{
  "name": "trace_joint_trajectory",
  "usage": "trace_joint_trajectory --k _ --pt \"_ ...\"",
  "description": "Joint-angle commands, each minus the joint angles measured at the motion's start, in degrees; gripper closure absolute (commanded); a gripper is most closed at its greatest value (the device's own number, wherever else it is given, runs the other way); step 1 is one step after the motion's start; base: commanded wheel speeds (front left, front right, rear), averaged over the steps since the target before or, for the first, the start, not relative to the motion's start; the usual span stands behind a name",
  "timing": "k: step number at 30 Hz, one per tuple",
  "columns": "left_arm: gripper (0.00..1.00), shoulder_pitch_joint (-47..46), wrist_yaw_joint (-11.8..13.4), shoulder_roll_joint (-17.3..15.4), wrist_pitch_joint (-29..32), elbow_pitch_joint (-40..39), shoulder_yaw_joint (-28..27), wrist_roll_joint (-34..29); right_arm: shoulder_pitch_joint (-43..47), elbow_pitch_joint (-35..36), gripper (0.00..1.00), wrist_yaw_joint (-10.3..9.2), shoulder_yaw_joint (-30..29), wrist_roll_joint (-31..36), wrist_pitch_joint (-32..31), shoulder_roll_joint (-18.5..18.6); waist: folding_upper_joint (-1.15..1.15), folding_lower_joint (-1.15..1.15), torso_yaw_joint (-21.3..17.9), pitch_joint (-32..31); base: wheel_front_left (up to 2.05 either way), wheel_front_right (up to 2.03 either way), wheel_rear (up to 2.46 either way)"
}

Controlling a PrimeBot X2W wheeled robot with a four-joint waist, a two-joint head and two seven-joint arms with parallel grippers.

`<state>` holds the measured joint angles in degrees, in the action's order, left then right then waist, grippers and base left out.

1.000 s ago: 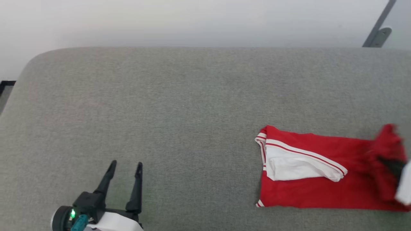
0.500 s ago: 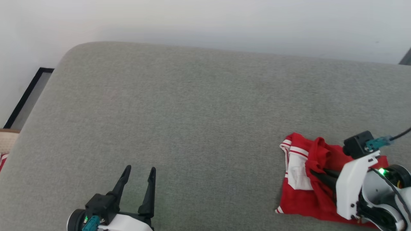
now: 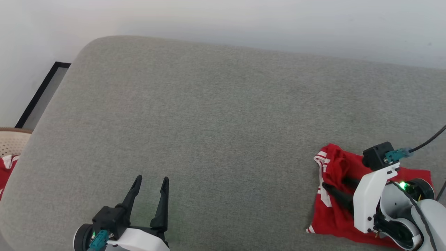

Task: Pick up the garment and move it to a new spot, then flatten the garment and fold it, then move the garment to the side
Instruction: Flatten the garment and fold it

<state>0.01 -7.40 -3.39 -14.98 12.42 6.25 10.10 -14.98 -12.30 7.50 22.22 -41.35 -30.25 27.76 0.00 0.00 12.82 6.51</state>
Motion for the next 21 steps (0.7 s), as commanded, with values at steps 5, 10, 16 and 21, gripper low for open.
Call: trace_joint_trajectory --k 5,10,16,21 --pt "0.0 0.1 -0.1 0.29 -0.28 0.69 -0.6 0.4 -0.36 1.42 0.0 -0.03 -1.71 -1.51 2.05 1.17 0.0 0.0 -2.19 -1.22 0.0 0.0 0.0" --pt "0.0 0.02 -0.1 0.35 -0.28 1.28 -0.66 0.86 0.23 1.25 0.0 -0.03 -5.57 -1.56 4.59 2.64 0.0 0.0 -4.82 -2.23 0.0 0.0 0.0" --pt "0.0 -0.73 -0.1 0.23 -0.28 2.65 0.15 1.41 0.75 -2.95 0.0 -0.03 -9.44 -0.08 10.85 3.05 0.0 0.0 -7.29 -2.86 0.0 0.0 0.0" --pt "0.0 -1.56 -0.1 0.2 -0.28 3.69 -0.63 2.97 0.22 -8.04 0.0 -0.04 -11.65 -0.07 22.41 1.74 0.0 0.0 -9.51 -2.75 0.0 0.0 0.0"
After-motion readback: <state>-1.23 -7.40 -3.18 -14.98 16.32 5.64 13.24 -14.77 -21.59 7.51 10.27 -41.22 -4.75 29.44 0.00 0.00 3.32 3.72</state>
